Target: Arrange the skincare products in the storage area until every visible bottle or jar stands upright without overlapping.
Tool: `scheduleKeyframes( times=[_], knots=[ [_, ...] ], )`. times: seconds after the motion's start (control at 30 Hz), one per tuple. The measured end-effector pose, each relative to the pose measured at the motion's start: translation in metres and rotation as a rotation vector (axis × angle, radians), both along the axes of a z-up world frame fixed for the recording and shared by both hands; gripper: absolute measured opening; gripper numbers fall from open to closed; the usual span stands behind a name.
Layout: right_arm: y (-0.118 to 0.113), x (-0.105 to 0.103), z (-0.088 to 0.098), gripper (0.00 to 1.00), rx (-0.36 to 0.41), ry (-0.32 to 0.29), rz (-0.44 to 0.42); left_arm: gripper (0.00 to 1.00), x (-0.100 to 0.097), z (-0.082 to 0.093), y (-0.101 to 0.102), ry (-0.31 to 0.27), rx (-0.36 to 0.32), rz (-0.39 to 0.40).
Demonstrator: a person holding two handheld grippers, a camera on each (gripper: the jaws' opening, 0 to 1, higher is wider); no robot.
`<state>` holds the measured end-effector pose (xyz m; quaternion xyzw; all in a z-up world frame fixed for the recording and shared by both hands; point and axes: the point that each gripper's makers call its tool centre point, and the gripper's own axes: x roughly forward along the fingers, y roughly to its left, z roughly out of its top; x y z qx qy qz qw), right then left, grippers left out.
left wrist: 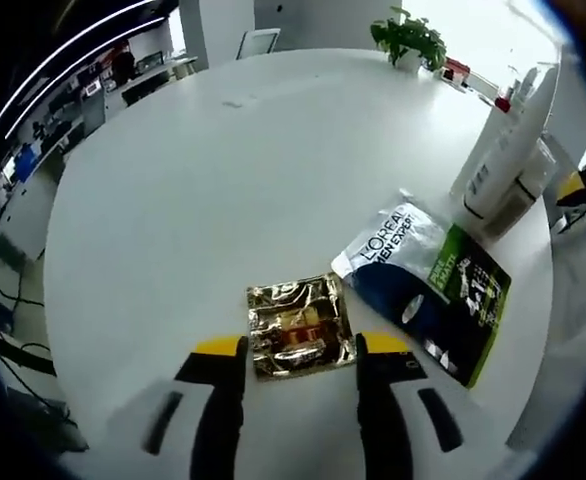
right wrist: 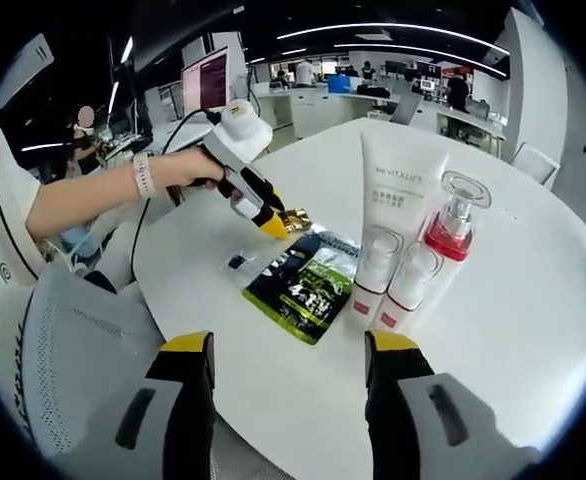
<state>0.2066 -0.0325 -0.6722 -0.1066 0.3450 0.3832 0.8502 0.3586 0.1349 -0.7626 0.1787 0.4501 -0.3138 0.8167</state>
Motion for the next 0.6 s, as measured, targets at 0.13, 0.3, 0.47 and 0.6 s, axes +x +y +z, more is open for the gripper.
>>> scheduleKeyframes(
  times=[0.13, 0.3, 0.47, 0.6],
  knots=[
    [0.002, 0.0, 0.0, 0.6, 0.004, 0.0, 0.005, 0.4, -0.002, 0.001, -0.001, 0.002, 0.007, -0.013],
    [0.007, -0.001, -0.001, 0.59, 0.024, 0.001, 0.005, 0.39, -0.002, 0.001, 0.002, -0.013, 0.026, -0.035],
    [0.017, -0.004, -0.004, 0.56, 0.073, 0.019, 0.01, 0.39, -0.005, 0.002, 0.006, -0.012, 0.029, -0.045],
    [0.028, -0.005, -0.003, 0.53, 0.124, 0.036, 0.014, 0.39, -0.009, 0.004, 0.01, -0.018, 0.03, -0.055]
  ],
)
